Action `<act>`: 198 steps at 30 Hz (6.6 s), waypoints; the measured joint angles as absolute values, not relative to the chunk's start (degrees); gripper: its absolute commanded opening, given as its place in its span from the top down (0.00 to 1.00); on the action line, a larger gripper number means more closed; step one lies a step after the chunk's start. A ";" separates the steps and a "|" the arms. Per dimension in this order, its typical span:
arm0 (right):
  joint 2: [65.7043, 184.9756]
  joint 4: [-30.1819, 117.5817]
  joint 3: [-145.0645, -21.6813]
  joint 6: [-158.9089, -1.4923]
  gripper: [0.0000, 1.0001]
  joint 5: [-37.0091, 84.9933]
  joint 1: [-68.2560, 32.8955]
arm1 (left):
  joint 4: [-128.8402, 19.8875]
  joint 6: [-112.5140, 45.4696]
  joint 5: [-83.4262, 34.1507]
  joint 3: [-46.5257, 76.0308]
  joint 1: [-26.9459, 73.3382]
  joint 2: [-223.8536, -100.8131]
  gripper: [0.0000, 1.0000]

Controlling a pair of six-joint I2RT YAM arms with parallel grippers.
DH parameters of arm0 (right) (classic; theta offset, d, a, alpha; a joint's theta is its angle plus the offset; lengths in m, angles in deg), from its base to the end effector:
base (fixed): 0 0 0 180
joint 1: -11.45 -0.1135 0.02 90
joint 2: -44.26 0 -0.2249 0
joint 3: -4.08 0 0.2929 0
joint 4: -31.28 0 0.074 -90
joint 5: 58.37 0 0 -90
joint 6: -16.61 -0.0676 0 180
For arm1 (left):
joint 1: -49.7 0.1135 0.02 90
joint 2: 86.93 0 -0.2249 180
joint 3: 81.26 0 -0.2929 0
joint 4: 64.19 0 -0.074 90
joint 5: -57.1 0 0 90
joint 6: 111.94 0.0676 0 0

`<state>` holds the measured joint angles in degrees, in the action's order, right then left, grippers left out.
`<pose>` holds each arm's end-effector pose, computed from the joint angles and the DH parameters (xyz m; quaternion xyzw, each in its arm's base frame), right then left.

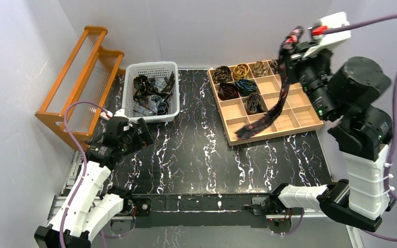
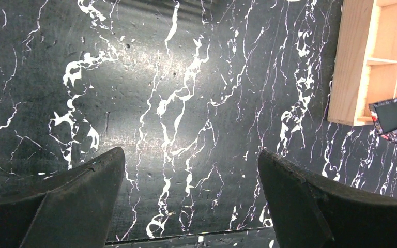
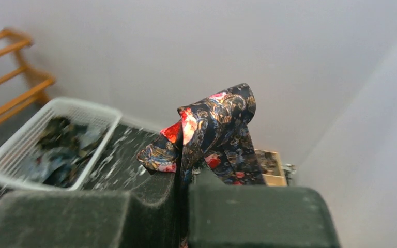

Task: Roll the ties
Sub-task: Place the tie at the center of the board, then flatten out the tie at the center of the board.

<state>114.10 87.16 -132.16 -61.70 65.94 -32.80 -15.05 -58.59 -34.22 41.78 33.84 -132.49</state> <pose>0.1608 0.1035 0.6167 -0.0862 0.6459 0.0250 0.7581 0.2521 -0.0700 0.2453 -0.1670 0.8821 -0.1855 0.3995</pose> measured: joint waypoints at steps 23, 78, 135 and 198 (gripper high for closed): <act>141.84 81.23 -94.72 -74.21 0.90 9.52 -44.67 | -6.40 -60.97 -46.61 40.81 33.84 -125.43 0.02; 114.96 81.89 -44.32 -138.90 0.42 50.53 -15.60 | -25.39 -70.02 -27.55 59.39 32.88 -136.44 0.11; 120.42 77.21 -46.04 -123.69 0.99 49.00 -2.42 | -30.90 -34.13 -52.89 36.64 -19.49 -176.79 0.41; 106.67 96.86 -57.69 -119.03 0.99 44.54 5.49 | -43.90 -4.49 -51.75 32.75 -20.52 -184.07 0.59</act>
<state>106.67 96.86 -57.69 -119.03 44.54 5.49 -43.90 -4.49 -51.75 32.75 -20.52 -184.07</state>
